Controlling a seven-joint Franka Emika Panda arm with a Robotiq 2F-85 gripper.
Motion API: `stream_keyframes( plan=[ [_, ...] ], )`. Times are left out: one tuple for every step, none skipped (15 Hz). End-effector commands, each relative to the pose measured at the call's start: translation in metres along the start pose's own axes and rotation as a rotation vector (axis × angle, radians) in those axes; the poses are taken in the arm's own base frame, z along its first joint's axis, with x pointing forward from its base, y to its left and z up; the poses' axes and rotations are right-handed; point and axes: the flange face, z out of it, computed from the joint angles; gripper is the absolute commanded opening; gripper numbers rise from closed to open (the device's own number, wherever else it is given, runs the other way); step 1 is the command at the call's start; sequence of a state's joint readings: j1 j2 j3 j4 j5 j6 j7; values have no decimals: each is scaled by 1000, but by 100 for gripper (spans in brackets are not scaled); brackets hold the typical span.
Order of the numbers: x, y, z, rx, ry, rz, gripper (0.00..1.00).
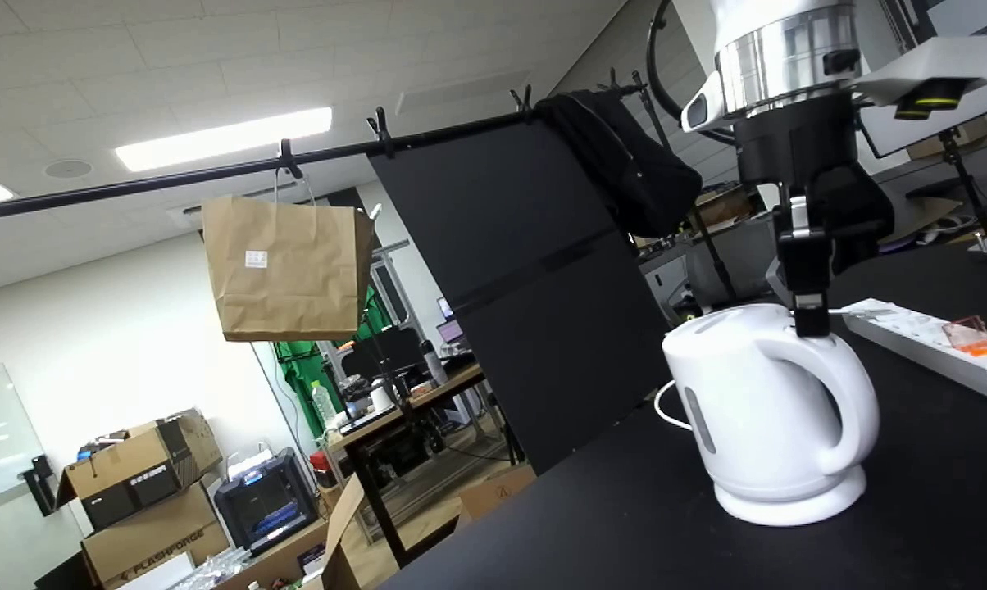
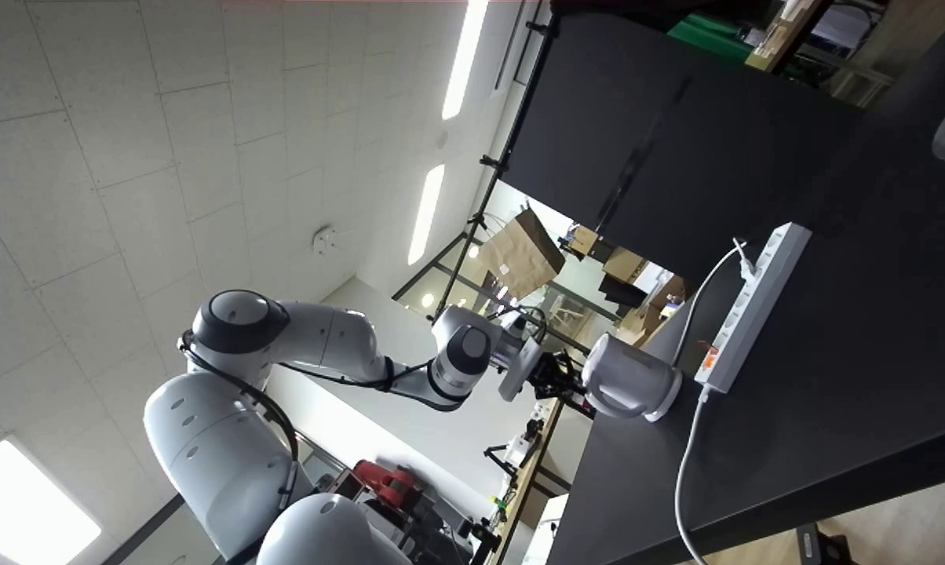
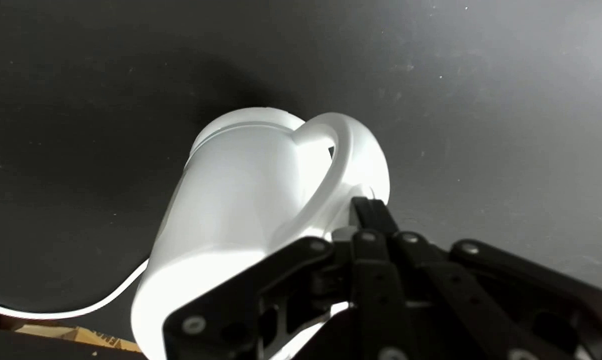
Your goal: Turn on the kettle
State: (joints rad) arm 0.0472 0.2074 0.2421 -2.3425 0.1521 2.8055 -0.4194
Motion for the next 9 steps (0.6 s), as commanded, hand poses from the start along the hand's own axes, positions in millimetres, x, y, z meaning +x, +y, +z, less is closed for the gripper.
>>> stream_keyframes(
  plan=[
    [-3,11,31,12,-74,85,0],
    [-2,12,32,11,-79,99,0],
    [-1,12,33,12,-85,109,0],
    [-1,12,34,10,-86,117,0],
    [2,12,34,10,-83,123,0],
    [4,11,33,10,-71,122,0],
    [7,9,31,4,-50,116,0],
    [9,9,29,-1,-32,111,0],
    [10,8,28,-6,-17,108,0]
  ],
)
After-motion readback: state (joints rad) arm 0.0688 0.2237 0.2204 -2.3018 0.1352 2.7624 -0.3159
